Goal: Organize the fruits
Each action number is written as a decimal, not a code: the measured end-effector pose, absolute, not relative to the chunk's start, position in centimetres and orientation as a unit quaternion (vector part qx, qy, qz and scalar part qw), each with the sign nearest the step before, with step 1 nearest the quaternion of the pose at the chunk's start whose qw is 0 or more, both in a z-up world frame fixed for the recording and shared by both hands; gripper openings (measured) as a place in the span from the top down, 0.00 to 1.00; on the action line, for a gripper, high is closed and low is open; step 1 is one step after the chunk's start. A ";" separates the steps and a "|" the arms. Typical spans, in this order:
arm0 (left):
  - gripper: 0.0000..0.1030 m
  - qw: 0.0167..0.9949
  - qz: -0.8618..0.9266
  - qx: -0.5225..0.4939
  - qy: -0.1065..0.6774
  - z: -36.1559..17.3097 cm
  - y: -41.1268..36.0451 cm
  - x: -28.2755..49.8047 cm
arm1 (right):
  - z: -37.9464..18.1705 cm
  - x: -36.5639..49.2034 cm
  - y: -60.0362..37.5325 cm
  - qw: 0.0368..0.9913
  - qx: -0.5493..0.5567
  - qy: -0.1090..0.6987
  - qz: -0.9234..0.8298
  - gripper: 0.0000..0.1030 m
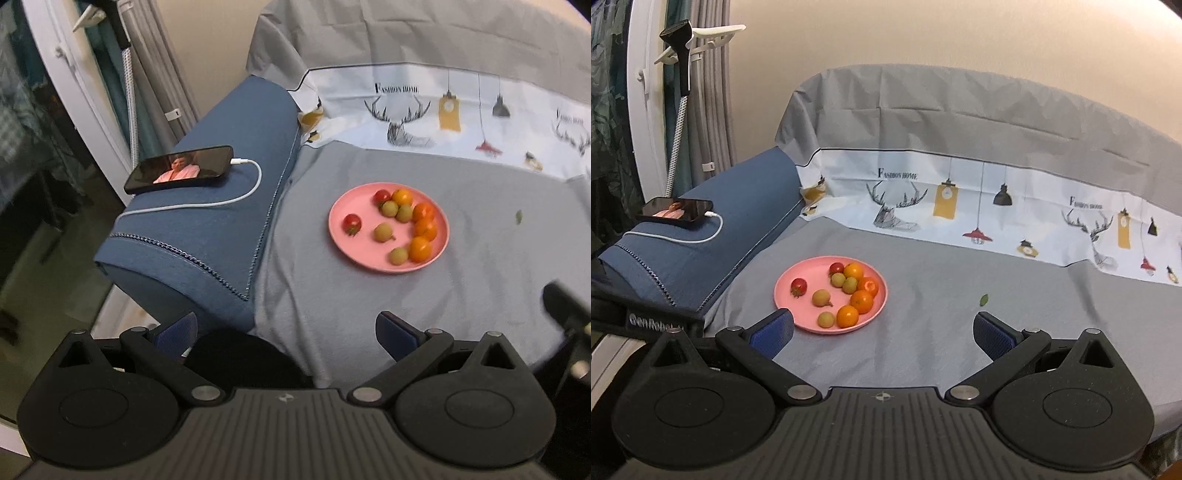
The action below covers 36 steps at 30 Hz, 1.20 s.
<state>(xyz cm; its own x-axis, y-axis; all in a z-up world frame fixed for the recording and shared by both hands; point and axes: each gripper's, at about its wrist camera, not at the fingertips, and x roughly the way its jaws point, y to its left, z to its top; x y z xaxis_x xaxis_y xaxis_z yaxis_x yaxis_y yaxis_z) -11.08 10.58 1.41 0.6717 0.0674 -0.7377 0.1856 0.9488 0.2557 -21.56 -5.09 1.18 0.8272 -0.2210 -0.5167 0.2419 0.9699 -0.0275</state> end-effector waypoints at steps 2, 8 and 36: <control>0.00 0.901 -0.041 0.153 0.403 1.3 10.7 -11.1 | 1.3 -21.7 -5.2 0.959 0.024 0.259 -0.107 0.01; 0.00 0.906 -0.058 0.134 0.397 1.6 11.0 -11.3 | 1.8 -22.6 -5.3 0.970 0.026 0.230 -0.078 0.01; 0.00 0.909 -0.072 0.136 0.387 2.0 10.9 -11.4 | 1.3 -23.1 -5.3 0.976 0.026 0.199 -0.086 0.01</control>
